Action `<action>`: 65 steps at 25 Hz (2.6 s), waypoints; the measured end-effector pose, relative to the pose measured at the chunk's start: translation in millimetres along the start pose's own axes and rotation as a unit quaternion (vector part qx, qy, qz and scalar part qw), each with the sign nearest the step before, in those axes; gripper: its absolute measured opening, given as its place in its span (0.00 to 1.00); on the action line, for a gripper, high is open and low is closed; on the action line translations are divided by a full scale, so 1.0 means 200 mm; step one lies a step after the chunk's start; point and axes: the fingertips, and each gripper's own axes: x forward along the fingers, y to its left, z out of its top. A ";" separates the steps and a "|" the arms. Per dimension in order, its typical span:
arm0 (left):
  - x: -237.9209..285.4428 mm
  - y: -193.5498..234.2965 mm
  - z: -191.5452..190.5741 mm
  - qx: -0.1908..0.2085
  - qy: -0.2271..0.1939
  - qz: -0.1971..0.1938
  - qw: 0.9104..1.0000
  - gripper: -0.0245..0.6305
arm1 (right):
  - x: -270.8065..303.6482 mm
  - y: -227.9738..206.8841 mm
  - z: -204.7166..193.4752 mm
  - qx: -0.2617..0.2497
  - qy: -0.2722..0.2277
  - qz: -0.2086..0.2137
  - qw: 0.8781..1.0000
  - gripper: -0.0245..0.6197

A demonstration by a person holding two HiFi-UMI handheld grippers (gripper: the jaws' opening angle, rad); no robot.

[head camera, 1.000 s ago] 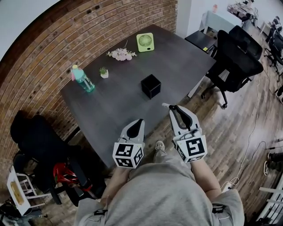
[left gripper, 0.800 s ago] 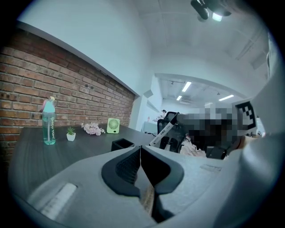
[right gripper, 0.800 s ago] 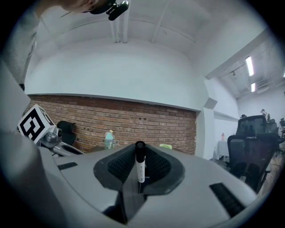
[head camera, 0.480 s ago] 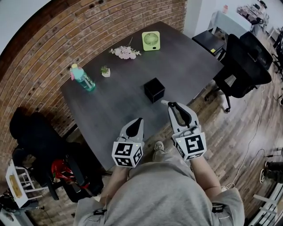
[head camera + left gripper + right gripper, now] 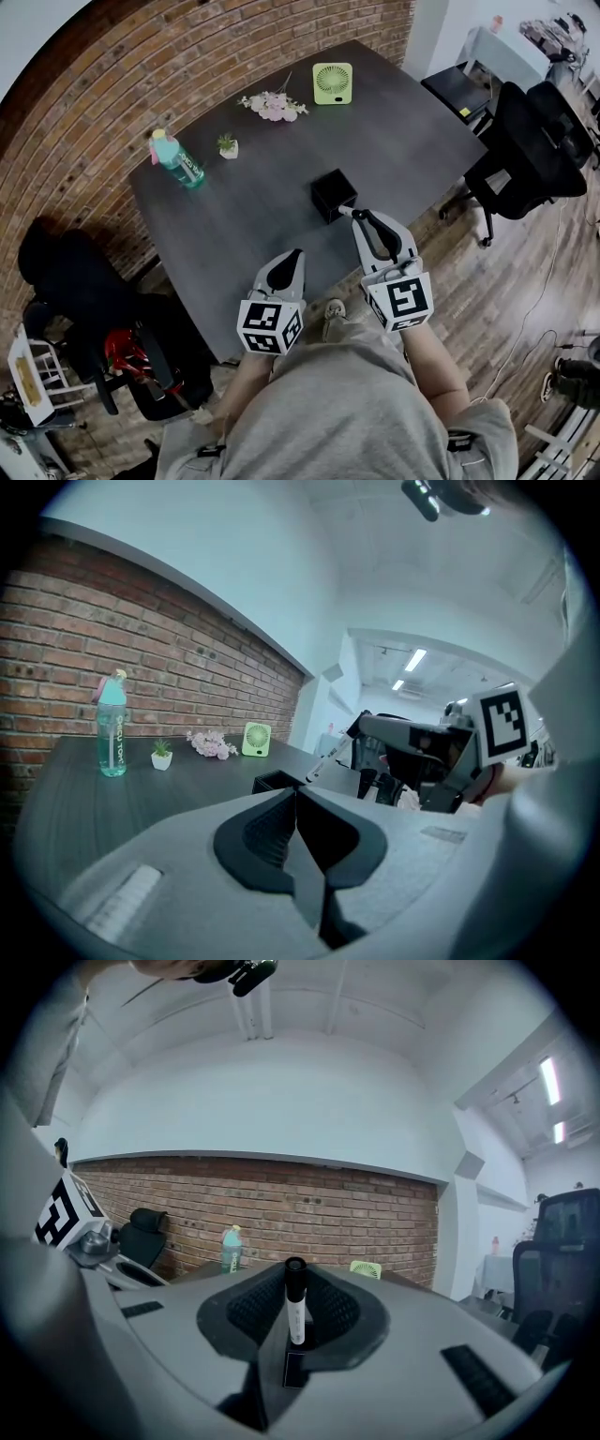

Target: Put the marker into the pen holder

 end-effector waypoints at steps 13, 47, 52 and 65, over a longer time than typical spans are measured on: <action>0.12 0.07 0.00 -0.010 0.010 0.010 1.000 0.07 | 0.23 -0.05 -0.13 -0.012 0.028 0.024 0.999 0.15; 0.25 0.17 -0.06 -0.013 0.029 0.032 0.999 0.07 | 0.57 -0.03 -0.69 -0.046 0.141 0.077 0.986 0.15; 0.25 0.16 -0.05 -0.013 0.026 0.033 0.999 0.07 | 0.59 -0.03 -0.72 -0.049 0.151 0.080 0.984 0.15; 0.23 0.15 -0.05 -0.014 0.023 0.037 0.999 0.07 | 0.59 0.00 -0.73 -0.053 0.149 0.084 0.984 0.15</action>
